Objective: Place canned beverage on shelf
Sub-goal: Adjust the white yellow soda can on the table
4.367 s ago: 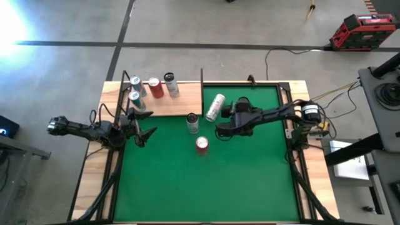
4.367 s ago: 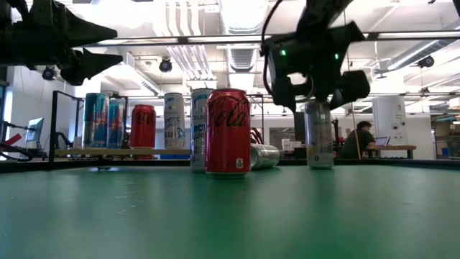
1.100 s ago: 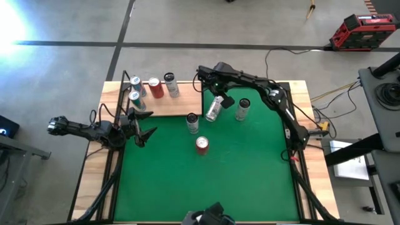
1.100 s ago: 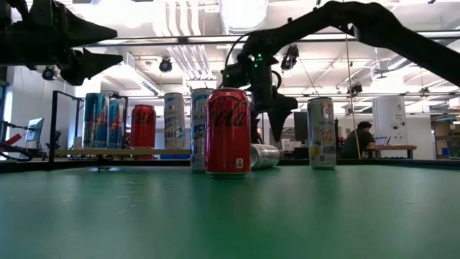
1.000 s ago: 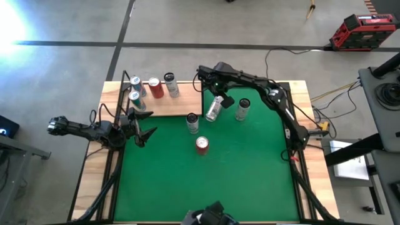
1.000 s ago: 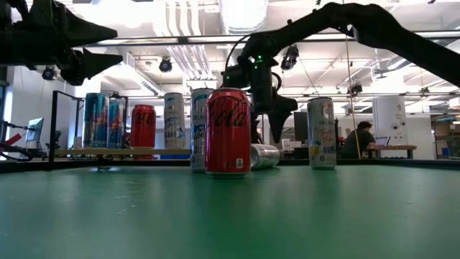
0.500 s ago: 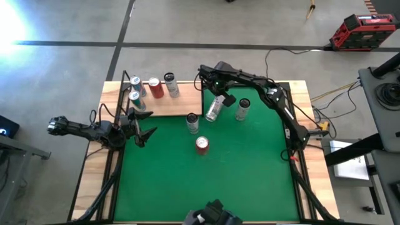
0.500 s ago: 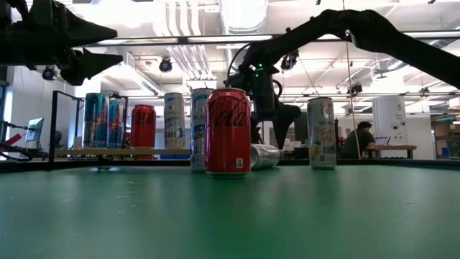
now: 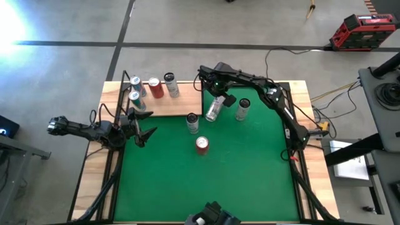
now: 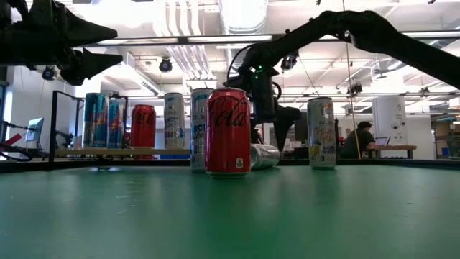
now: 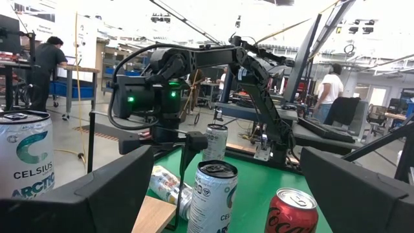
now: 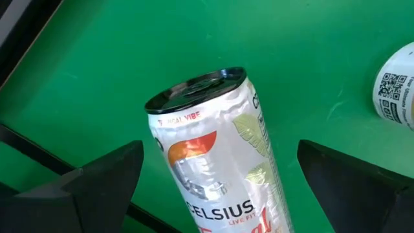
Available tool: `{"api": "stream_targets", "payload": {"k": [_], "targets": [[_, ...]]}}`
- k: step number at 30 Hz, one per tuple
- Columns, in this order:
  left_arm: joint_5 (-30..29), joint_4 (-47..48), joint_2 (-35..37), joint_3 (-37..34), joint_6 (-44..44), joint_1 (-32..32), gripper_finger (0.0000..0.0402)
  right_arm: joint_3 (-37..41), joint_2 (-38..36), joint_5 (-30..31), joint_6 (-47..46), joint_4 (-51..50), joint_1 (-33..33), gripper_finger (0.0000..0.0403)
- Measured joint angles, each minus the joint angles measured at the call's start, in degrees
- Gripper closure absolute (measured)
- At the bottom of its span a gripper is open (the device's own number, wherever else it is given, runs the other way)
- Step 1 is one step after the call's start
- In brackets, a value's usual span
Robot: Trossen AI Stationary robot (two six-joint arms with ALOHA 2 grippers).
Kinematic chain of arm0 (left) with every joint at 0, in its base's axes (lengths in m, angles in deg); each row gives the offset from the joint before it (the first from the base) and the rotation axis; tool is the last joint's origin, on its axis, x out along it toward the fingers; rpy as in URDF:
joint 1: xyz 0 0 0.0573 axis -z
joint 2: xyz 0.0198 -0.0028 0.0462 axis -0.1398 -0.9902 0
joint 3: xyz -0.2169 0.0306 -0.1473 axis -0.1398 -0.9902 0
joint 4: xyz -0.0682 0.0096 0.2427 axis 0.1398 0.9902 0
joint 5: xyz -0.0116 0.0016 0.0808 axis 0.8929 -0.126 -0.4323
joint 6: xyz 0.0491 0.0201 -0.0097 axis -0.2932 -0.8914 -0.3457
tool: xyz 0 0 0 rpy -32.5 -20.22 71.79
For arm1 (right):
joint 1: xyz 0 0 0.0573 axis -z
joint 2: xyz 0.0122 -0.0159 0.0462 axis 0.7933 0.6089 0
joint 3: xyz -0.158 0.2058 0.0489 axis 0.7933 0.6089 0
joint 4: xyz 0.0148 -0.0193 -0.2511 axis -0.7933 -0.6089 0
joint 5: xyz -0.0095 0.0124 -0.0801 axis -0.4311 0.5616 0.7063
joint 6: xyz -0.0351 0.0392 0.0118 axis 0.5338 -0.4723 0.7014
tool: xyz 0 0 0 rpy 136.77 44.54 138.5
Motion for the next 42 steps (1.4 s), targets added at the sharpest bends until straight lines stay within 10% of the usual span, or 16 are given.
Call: {"api": "stream_targets", "payload": {"k": [16, 30, 37, 42], "targets": [[0.0, 0.0, 0.0, 0.0, 0.0, 0.0, 0.0027, 2.1, -0.2, -0.1, 1.9, 3.3, -0.6, 0.001], [0.0, 0.0, 0.0, 0.0, 0.0, 0.0, 0.0027, 2.2, -0.2, 1.2, -3.1, 1.2, -0.8, 0.0206], [0.0, 0.0, 0.0, 0.0, 0.0, 0.0, 0.0027, 2.2, -0.2, 1.2, -1.8, 0.6, -0.8, 0.0214], [0.0, 0.0, 0.0, 0.0, 0.0, 0.0, 0.0027, 2.3, -0.2, 1.0, 0.4, 0.9, -0.9, 0.0143]]}}
